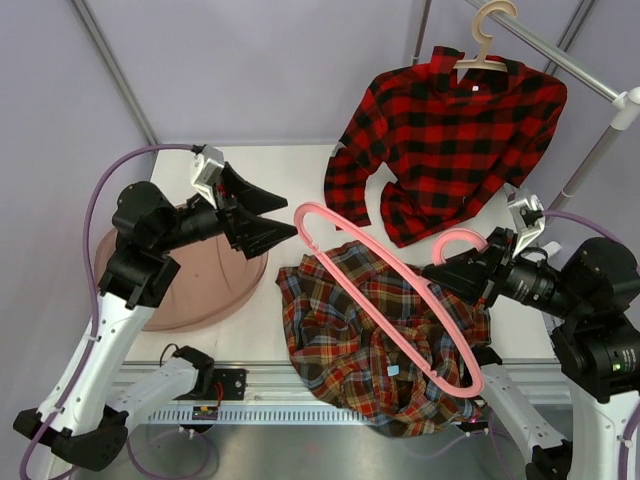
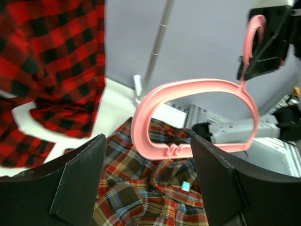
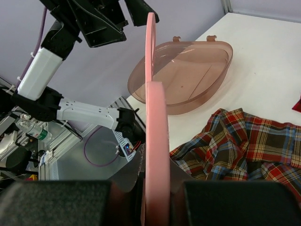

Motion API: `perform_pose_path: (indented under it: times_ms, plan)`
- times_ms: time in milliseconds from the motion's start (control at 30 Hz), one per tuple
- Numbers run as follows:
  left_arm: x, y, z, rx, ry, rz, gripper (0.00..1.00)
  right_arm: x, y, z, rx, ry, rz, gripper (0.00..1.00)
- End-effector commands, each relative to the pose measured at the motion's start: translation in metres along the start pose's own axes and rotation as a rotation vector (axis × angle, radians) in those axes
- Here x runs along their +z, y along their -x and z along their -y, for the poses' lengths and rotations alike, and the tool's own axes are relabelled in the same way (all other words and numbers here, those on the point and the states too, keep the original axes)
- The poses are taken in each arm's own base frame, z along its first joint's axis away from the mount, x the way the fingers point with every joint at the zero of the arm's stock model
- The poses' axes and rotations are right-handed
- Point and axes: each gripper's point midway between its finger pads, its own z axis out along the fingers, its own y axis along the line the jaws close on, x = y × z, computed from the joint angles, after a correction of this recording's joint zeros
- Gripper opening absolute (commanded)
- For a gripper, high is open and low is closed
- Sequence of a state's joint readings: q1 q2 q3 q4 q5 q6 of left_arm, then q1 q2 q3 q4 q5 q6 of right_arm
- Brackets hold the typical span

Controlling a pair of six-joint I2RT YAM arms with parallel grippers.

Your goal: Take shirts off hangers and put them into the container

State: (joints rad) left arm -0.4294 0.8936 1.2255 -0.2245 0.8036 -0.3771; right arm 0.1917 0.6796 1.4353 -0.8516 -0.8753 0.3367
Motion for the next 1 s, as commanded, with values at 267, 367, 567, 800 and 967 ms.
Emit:
perform_pose_path:
  times_ms: [267, 367, 567, 800, 967]
  plan:
    - [0.008, 0.009, 0.038, 0.027, -0.325, -0.027, 0.69, -0.011, -0.018, -0.023, -0.006, 0.094, -0.057, 0.00]
    - [0.010, 0.009, 0.040, 0.014, -0.366, -0.030, 0.59, -0.011, -0.016, -0.028, -0.002, 0.127, -0.055, 0.00]
    - [0.016, 0.009, 0.043, -0.023, -0.444, -0.037, 0.55, -0.007, -0.011, -0.029, 0.002, 0.148, -0.053, 0.00]
    - [0.022, -0.001, 0.041, -0.050, -0.467, -0.069, 0.44, -0.001, -0.003, -0.027, 0.006, 0.167, -0.052, 0.00]
    - [0.024, -0.001, 0.038, -0.060, -0.455, -0.066, 0.24, 0.002, -0.003, -0.024, 0.014, 0.175, -0.065, 0.00]
